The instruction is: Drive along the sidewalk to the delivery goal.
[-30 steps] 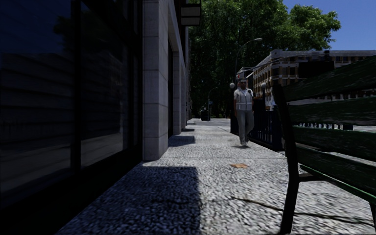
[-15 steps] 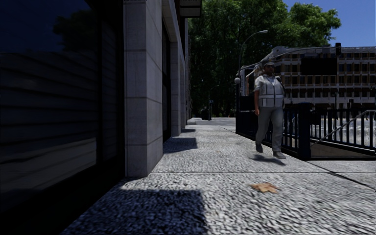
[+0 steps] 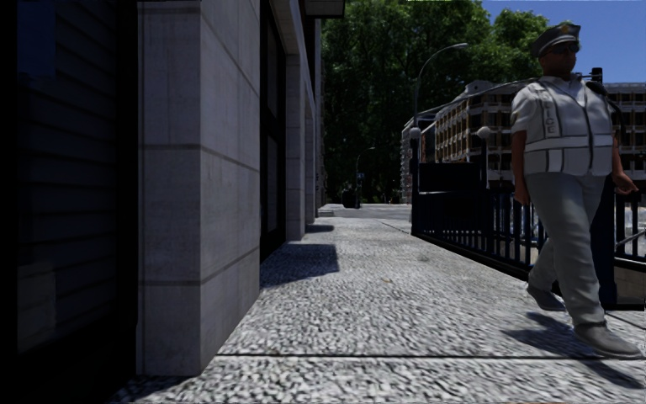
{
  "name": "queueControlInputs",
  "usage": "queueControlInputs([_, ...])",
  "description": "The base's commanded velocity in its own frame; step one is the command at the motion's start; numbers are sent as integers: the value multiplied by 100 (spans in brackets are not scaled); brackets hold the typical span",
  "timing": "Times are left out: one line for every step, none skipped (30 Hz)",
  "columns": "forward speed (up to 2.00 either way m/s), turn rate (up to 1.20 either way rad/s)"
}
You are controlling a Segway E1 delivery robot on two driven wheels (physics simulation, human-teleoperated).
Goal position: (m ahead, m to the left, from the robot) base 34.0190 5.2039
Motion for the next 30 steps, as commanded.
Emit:
queueControlInputs([200, -17])
queueControlInputs([200, -18])
queueControlInputs([200, -21])
queueControlInputs([200, -24])
queueControlInputs([200, -25])
queueControlInputs([200, -25])
queueControlInputs([200, -25])
queueControlInputs([200, -25])
queueControlInputs([200, -25])
queueControlInputs([200, -25])
queueControlInputs([200, -25])
queueControlInputs([200, -25])
queueControlInputs([200, -25])
queueControlInputs([200, -25])
queueControlInputs([200, -25])
queueControlInputs([200, -25])
queueControlInputs([200, -25])
queueControlInputs([200, -25])
queueControlInputs([200, -25])
queueControlInputs([200, -20])
queueControlInputs([200, -5])
queueControlInputs([200, -5])
queueControlInputs([200, 0])
queueControlInputs([200, 0])
queueControlInputs([200, 0])
queueControlInputs([200, 0])
queueControlInputs([200, 0])
queueControlInputs([200, 0])
queueControlInputs([200, 0])
queueControlInputs([200, 0])
